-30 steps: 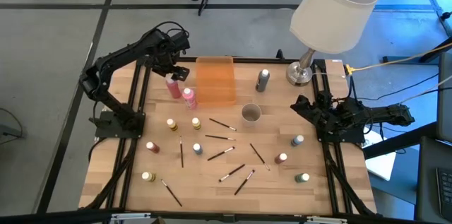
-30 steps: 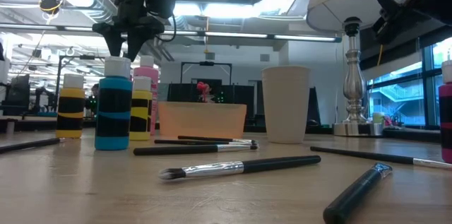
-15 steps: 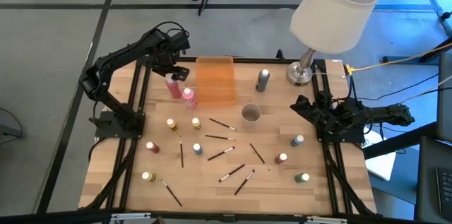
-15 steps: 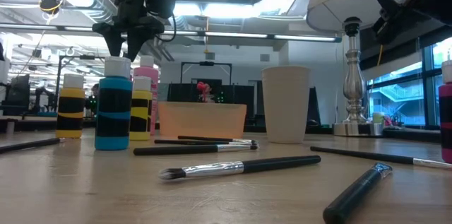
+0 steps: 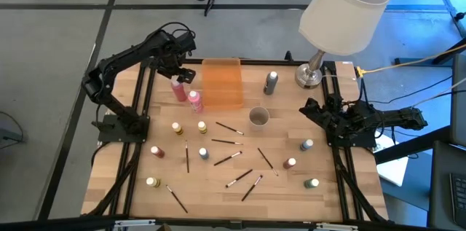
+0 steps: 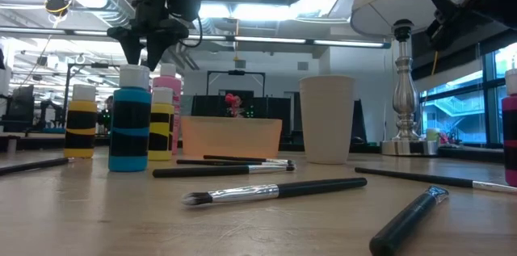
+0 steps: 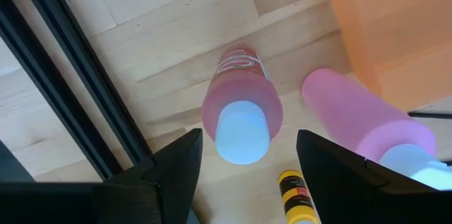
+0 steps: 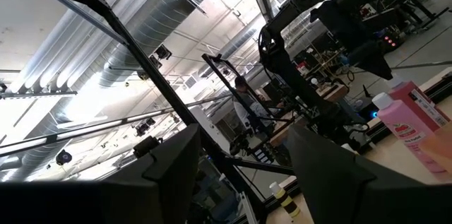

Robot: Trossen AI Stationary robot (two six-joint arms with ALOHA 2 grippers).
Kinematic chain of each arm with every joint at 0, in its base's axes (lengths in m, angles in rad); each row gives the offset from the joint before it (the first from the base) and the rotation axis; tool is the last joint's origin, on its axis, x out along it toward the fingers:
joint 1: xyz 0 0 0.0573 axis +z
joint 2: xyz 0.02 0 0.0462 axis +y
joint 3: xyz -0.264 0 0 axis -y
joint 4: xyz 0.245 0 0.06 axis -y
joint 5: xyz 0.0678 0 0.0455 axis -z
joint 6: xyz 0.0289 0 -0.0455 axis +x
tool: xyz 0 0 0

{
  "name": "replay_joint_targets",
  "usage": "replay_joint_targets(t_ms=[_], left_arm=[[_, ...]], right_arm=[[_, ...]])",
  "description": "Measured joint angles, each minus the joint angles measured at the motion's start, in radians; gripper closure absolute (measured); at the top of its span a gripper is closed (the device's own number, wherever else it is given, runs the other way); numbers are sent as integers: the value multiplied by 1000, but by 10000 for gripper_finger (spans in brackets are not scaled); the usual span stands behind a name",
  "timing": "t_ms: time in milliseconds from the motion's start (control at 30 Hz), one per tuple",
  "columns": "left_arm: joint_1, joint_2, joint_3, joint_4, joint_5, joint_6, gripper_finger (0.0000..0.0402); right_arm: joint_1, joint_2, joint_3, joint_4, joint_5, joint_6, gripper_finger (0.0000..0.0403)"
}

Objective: Pick & Place Paint Supplies
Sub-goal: Put the large red paint bottle into the orange bin

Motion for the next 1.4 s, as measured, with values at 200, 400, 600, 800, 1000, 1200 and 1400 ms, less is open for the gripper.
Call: replay_joint_targets(t_ms=[200, 400, 600, 800, 1000, 1200, 1400], left_arm=[[0, 0, 0, -5, 0, -1, 174], [0, 0, 0, -9, 0, -2, 174], [0, 0, 0, -10, 0, -4, 174], [0, 0, 0, -11, 0, -4, 174], [0, 0, 0, -17, 0, -4, 174], [0, 0, 0, -16, 0, -4, 174], [0, 0, 0, -24, 1, -4, 174]], right_arm=[[0, 0, 0, 0, 0, 0, 183], [0, 0, 0, 0, 0, 0, 183], [0, 0, 0, -7, -13, 0, 183], [0, 0, 0, -7, -14, 0, 183], [0, 0, 0, -7, -14, 0, 183], [0, 0, 0, -7, -17, 0, 183], [0, 0, 0, -7, -17, 0, 183]])
